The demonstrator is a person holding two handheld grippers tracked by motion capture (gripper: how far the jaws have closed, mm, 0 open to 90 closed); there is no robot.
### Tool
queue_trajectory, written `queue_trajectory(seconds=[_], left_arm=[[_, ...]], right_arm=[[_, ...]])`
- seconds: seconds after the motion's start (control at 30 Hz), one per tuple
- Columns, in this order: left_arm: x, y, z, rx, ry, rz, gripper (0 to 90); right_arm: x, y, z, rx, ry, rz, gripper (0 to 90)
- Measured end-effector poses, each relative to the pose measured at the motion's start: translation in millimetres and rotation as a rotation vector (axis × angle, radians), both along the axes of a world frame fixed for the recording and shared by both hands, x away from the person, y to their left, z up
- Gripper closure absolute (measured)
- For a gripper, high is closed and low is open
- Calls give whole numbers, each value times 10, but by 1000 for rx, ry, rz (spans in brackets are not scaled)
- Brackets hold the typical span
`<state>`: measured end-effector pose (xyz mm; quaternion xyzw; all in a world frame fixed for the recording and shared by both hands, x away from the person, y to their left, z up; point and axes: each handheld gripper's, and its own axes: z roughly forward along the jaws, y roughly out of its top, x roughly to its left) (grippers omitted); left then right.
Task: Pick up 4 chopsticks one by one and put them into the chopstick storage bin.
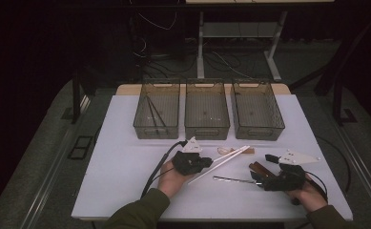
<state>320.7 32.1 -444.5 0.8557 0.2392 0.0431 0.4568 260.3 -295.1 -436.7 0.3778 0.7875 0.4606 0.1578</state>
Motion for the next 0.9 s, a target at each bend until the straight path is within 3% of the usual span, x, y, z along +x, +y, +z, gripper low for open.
queue_trajectory(seconds=[0.47,0.9], left_arm=[[-16,103,118,-80,-1,14,848],[1,376,282,-119,-16,-24,848]], right_arm=[[-6,20,-7,2,3,8,119],[-5,14,-4,3,4,7,119]])
